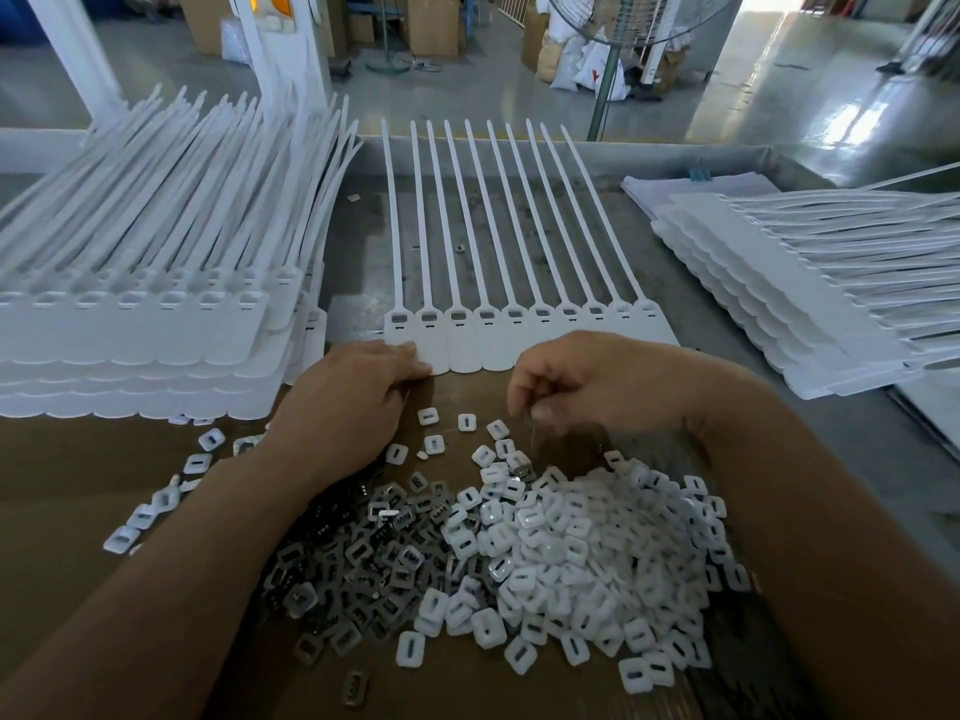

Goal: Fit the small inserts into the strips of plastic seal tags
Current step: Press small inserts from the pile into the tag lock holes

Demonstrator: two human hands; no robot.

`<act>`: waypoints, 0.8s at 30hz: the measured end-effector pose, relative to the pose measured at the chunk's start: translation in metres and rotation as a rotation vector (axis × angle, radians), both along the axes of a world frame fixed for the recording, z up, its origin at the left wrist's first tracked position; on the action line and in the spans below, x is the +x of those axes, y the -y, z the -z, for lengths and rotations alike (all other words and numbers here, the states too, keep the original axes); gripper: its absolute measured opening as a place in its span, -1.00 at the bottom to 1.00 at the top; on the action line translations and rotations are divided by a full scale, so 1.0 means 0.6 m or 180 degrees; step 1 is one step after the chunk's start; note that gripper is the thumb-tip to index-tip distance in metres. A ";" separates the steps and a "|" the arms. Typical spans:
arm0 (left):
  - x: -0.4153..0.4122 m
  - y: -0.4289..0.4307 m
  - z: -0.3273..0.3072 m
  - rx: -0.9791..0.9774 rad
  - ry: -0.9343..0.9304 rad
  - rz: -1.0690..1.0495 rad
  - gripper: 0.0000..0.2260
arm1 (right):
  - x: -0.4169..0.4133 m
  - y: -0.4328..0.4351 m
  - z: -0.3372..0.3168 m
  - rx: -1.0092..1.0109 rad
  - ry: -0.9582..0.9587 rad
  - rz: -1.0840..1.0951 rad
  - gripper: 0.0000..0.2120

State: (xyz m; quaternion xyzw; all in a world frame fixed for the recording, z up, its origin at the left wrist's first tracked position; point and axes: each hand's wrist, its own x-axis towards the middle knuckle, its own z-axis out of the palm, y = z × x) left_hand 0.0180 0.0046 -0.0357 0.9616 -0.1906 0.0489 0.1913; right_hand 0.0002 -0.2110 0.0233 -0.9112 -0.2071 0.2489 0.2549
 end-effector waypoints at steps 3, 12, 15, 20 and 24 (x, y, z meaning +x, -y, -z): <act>0.001 0.001 0.000 0.0007 0.0006 0.0006 -0.64 | 0.009 0.014 0.005 0.0154 0.0289 0.0300 -0.74; 0.003 -0.001 0.000 -0.0034 0.0024 0.0009 -0.64 | 0.049 0.094 0.042 0.0791 0.1341 0.2262 -0.86; 0.002 -0.001 0.002 -0.0063 0.0026 0.0008 -0.64 | 0.056 0.114 0.052 0.1032 0.1603 0.2671 -0.83; 0.002 0.000 0.003 -0.0070 0.0036 0.0017 -0.63 | 0.077 0.120 0.070 0.1046 0.1642 0.2804 -0.81; 0.000 -0.001 0.002 -0.0101 0.0024 0.0013 -0.63 | 0.093 0.118 0.081 0.0853 0.1694 0.2759 -0.81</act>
